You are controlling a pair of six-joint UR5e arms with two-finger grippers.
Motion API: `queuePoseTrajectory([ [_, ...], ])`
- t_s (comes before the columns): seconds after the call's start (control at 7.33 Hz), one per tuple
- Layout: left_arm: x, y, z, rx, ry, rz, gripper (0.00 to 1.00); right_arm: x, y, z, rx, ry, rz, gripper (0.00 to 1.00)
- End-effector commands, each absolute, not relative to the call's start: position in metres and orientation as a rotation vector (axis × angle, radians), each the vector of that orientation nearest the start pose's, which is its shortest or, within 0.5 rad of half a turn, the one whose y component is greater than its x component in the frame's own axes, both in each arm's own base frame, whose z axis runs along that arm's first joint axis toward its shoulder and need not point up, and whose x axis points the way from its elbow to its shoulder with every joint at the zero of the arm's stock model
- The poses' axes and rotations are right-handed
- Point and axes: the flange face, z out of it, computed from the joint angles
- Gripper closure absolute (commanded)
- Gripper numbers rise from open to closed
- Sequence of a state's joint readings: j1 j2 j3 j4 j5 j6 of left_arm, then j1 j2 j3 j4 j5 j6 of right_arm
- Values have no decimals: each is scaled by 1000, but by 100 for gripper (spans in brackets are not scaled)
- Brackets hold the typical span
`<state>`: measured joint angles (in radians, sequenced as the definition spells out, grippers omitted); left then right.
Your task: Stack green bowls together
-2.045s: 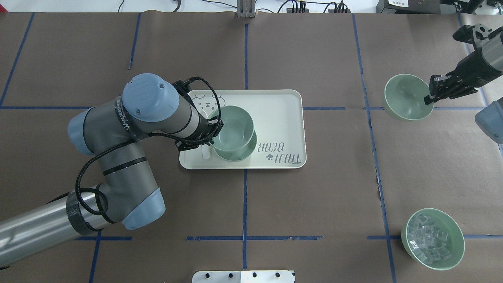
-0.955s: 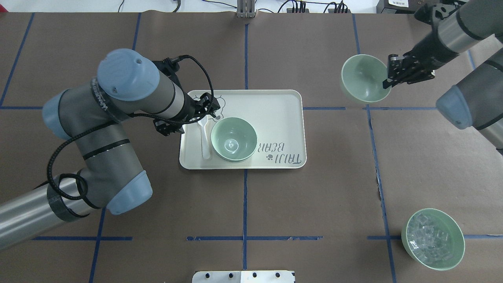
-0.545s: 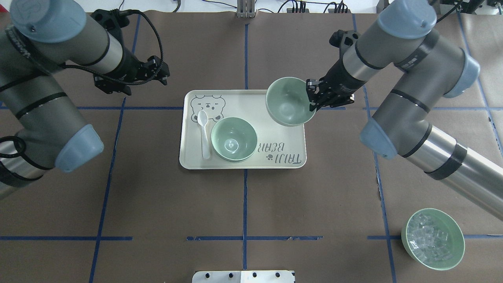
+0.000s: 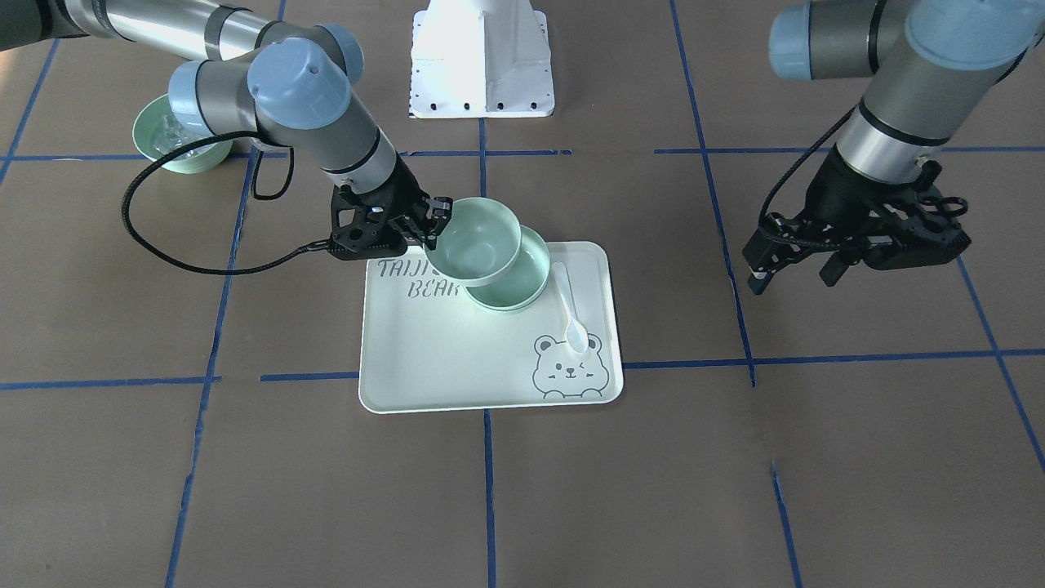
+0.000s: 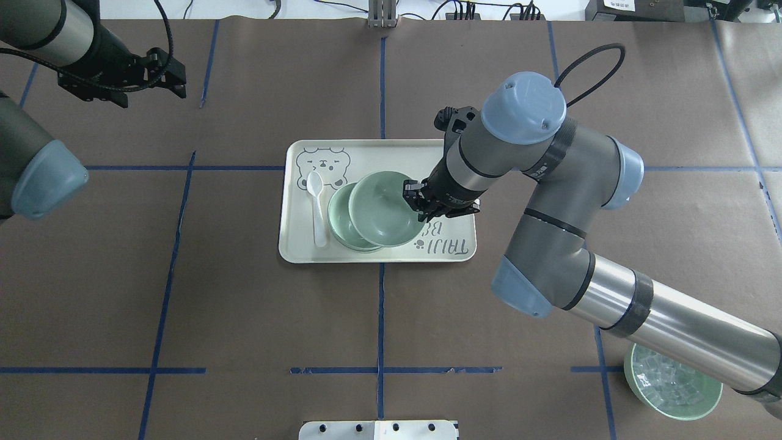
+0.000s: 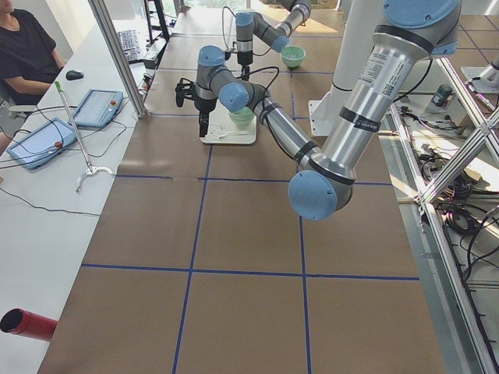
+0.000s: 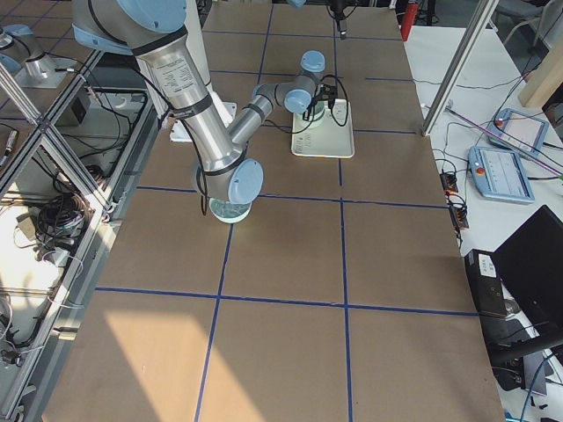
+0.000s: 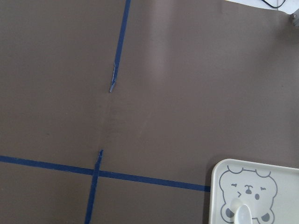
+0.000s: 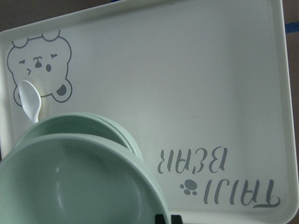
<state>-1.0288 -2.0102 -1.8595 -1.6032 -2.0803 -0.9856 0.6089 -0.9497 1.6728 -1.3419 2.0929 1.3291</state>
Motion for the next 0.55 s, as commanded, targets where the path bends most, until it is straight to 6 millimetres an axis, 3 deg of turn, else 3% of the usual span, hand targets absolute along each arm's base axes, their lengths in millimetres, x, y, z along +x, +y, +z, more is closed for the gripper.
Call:
queuePoseTrajectory([
  [0.0,225,-568,292,217,847,-203,0,-520,-438,211,-35,-1035,74,100],
  [0.41,224,-567,300,207,841,-205,0,-525,-442,200,-16,-1041,77,100],
])
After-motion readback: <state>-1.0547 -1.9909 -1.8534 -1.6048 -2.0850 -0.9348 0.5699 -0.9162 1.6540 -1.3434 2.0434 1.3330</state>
